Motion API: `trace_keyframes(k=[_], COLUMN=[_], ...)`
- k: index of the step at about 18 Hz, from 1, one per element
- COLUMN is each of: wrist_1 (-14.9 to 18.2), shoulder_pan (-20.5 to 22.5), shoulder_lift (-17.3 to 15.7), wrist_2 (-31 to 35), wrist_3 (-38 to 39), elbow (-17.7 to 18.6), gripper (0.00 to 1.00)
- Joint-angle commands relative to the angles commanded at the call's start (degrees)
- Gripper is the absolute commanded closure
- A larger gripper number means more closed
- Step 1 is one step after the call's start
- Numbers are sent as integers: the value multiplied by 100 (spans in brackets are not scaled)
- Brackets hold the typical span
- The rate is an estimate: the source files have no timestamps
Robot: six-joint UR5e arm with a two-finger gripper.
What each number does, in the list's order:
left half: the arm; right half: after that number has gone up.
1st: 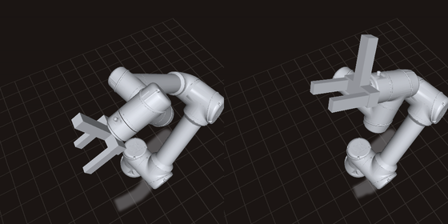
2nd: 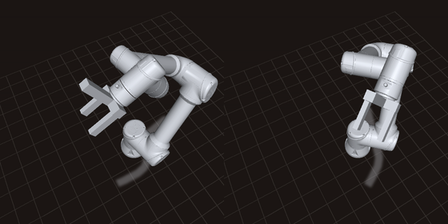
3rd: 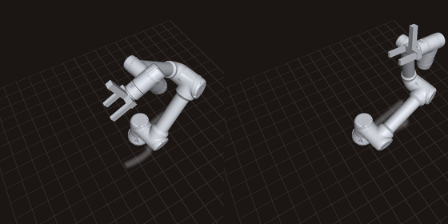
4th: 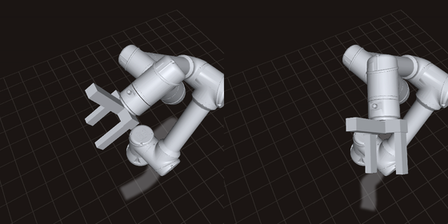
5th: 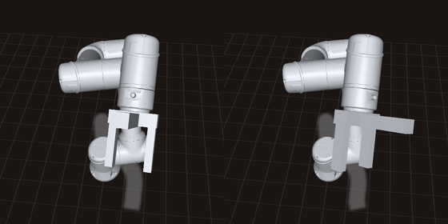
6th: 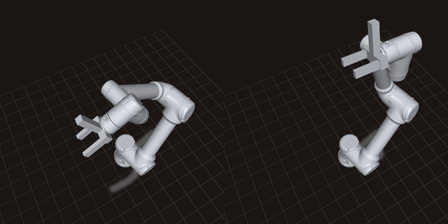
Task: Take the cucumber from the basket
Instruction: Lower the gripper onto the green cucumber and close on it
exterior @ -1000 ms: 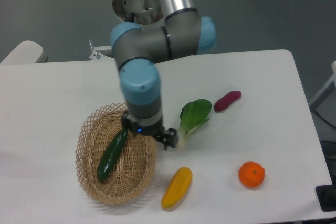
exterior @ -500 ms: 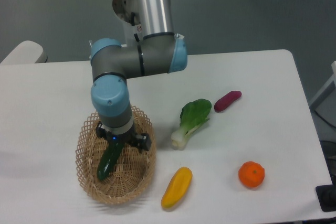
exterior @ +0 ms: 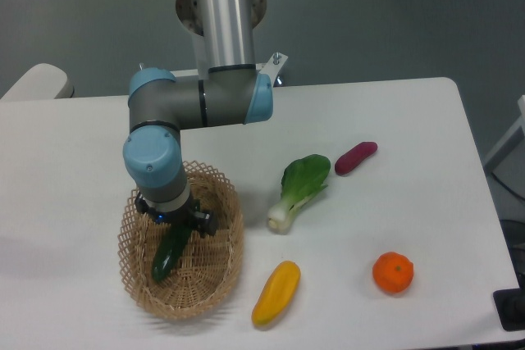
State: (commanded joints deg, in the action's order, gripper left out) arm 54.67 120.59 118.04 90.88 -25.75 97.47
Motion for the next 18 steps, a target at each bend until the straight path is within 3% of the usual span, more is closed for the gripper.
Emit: trace_keyframes(k=[2, 3, 5, 7, 12, 18], wrist_1=[-184, -202, -194, -202, -202, -194], shoulder_pan=[-9, -9, -9, -9, 9, 44], shoulder_lift=[61, 70, 70, 79, 79, 35], wrist_2=[9, 17, 0, 0, 0, 0], wrist_3=[0, -9, -35, -61, -79, -167], elbow=[9, 9, -17, -44, -97, -202], gripper=[0, 6, 46, 62, 75, 76])
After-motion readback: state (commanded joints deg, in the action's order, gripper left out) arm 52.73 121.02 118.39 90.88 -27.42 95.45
